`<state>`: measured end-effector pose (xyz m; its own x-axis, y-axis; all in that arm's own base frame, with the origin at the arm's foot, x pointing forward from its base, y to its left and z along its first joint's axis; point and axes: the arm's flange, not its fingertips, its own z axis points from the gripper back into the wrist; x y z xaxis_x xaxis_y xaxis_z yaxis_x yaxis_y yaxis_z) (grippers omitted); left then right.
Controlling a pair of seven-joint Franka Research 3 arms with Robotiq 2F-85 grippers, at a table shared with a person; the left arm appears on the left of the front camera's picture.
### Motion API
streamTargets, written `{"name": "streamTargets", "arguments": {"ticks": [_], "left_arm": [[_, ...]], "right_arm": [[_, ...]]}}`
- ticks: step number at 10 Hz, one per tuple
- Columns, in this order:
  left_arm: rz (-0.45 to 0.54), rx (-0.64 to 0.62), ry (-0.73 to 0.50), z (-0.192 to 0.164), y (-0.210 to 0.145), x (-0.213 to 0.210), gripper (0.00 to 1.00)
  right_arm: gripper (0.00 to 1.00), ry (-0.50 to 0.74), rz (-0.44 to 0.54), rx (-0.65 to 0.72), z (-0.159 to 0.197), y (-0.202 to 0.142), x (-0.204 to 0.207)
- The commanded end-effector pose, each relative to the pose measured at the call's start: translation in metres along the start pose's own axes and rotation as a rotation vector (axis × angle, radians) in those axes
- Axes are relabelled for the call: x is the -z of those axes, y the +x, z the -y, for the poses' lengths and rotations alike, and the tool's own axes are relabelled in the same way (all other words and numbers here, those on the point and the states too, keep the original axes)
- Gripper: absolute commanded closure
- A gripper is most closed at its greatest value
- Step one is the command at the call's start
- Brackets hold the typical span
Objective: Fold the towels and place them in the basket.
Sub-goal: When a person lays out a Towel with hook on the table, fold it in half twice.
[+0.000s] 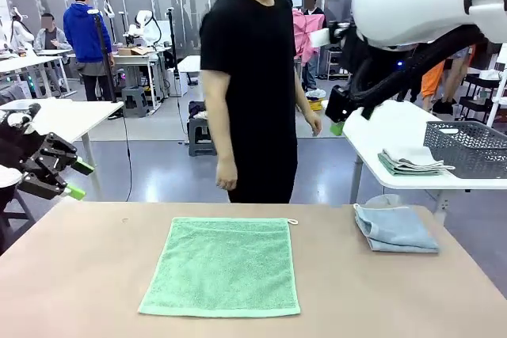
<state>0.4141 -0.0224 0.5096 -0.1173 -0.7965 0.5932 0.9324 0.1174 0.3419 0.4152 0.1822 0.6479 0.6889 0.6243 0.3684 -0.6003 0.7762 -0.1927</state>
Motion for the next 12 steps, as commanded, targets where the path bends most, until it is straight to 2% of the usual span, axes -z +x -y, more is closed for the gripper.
{"name": "streamTargets", "arguments": {"ticks": [1,3,5,7,9,12], "left_arm": [[-0.108,0.029,0.01,0.035,0.031,0.004,0.02],[-0.236,0.06,-0.042,0.052,0.059,0.015,0.0],[-0.342,0.087,-0.086,0.067,0.089,0.03,0.0],[-0.431,0.107,-0.118,0.081,0.11,0.049,0.0],[-0.494,0.129,-0.141,0.094,0.121,0.069,0.0],[-0.487,0.117,-0.137,0.099,0.115,0.084,0.0]], "right_arm": [[0.15,0.081,0.053,-0.256,-0.015,-0.006,0.002],[0.15,0.145,0.006,-0.455,-0.043,-0.008,0.019],[0.15,0.084,-0.009,-0.66,-0.072,-0.012,0.057],[0.15,0.102,-0.06,-0.771,-0.097,-0.01,0.098],[0.15,0.128,-0.124,-0.817,-0.113,-0.011,0.127],[0.15,0.105,-0.139,-0.763,-0.12,-0.003,0.135]]}}
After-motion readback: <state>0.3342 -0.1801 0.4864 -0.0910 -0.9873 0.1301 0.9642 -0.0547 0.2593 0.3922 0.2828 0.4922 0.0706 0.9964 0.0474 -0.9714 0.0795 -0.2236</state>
